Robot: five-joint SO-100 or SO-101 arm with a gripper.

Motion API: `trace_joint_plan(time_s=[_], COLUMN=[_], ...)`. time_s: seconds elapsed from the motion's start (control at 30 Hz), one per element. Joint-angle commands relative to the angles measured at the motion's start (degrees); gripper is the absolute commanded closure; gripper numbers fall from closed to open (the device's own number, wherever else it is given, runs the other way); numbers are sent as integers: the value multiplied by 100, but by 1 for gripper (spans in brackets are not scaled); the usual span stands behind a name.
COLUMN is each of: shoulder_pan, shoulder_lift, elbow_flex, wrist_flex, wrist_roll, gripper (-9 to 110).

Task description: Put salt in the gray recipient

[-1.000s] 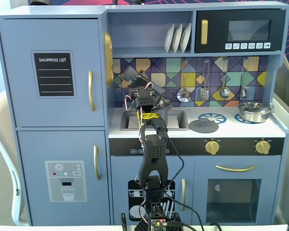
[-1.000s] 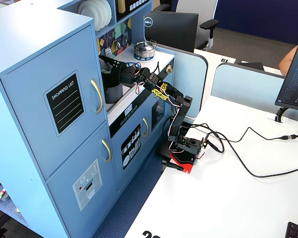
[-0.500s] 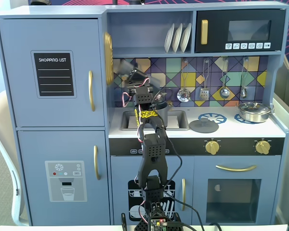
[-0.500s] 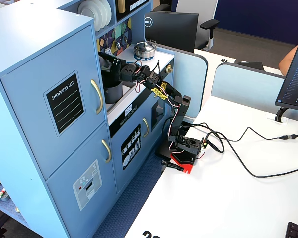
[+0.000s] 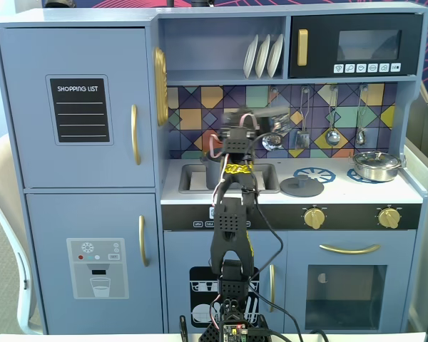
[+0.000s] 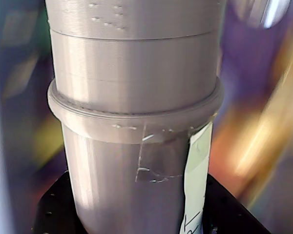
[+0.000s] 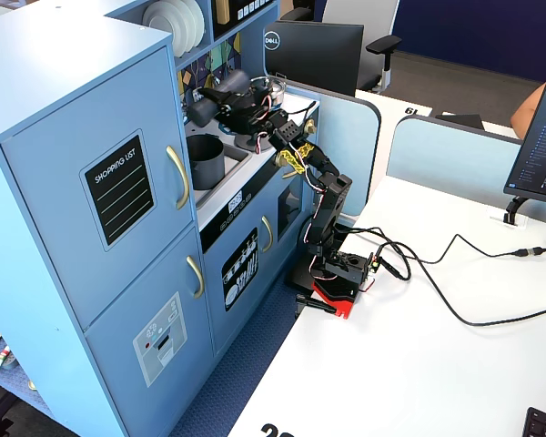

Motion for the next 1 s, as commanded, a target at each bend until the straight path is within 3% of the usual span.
trace_joint_plan(time_s=[0.0,0.4,0.67,0.97], shoulder_pan=[694,2733,3560,3718], shoulder_lift=[316,-97,-738,-1564], elbow_flex=[-26,70,167,510], wrist_flex=[35,-360,-1758,-3270], wrist_roll=[-1239,-4834,-7365,-8332], gripper=[101,101,101,101])
